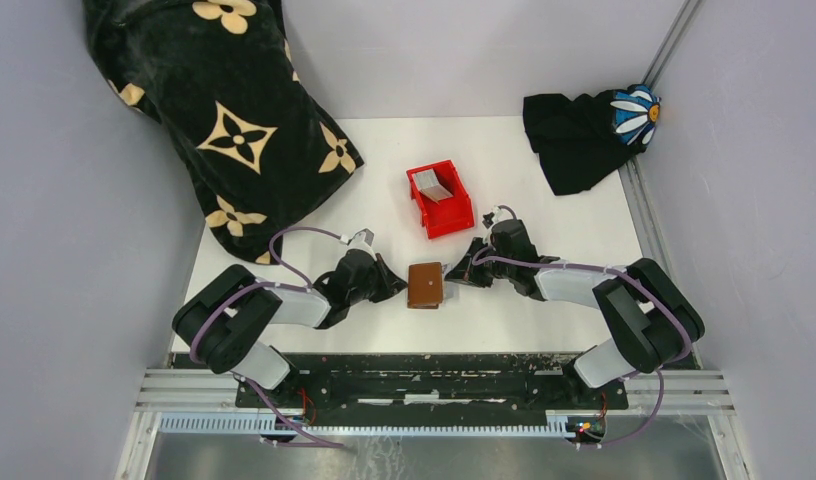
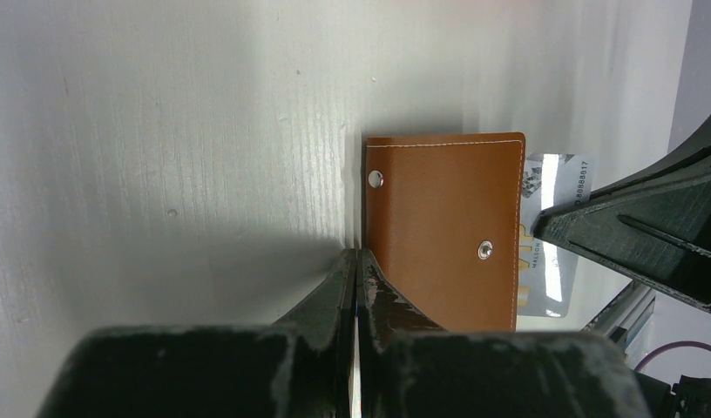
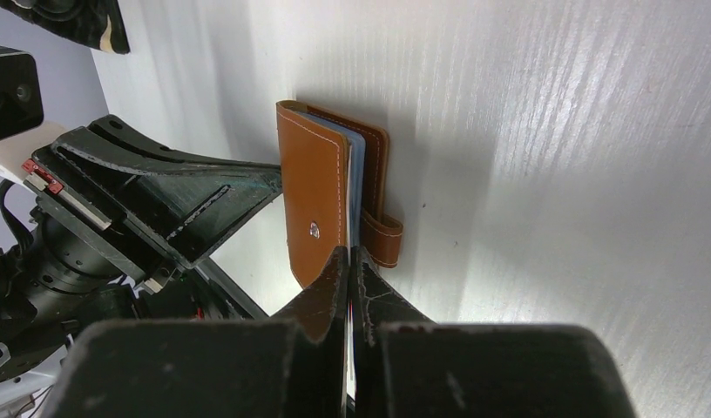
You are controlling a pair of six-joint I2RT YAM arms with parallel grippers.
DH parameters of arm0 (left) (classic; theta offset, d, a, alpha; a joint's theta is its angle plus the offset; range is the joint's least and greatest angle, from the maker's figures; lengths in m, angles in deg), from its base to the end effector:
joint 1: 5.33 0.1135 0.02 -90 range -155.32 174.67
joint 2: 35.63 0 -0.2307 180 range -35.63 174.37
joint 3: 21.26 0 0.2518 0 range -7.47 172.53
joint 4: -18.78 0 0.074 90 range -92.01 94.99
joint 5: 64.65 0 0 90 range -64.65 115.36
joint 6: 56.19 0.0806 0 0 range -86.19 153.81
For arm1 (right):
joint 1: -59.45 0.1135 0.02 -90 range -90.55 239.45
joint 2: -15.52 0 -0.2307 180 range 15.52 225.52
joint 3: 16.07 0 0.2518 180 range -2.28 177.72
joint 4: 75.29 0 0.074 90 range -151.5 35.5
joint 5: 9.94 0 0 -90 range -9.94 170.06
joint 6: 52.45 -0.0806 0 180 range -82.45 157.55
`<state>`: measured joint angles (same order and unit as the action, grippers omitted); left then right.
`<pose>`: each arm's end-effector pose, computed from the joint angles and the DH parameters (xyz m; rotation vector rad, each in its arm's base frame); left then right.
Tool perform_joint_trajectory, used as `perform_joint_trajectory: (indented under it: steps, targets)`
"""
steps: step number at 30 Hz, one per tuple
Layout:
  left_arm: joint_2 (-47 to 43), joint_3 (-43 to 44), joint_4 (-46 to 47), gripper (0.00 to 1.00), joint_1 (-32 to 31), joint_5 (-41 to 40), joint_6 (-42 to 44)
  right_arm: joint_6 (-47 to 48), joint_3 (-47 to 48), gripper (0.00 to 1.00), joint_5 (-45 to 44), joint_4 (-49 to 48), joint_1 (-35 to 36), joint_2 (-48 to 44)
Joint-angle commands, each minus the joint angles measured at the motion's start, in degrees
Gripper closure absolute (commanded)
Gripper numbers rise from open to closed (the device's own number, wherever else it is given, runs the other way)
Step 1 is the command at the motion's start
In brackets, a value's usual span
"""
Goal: Put the credit cards into the card holder
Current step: Open the card holder at the center of the board.
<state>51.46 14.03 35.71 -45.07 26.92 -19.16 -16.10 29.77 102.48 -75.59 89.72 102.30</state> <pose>0.2222 -0.1876 0.0577 -0.2530 2.3270 -0.9063 0.2522 0.1828 0.0821 0.2847 2.5041 1.1410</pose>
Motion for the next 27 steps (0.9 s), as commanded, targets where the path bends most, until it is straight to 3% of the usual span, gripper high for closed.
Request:
perform_joint_trajectory:
  steps: [1, 27]
  targets:
    - [1.5, 0.9, -0.5, 0.95, -0.9, -0.3, 2.1, -0.9, 0.0, 0.99, 1.2, -3.5, 0.2, -0.6]
    - [3.8, 2.3, 0.1, 0.96, -2.6, 0.6, 1.6, -1.0, 3.9, 0.99, -0.6, -2.3, 5.1, 0.1]
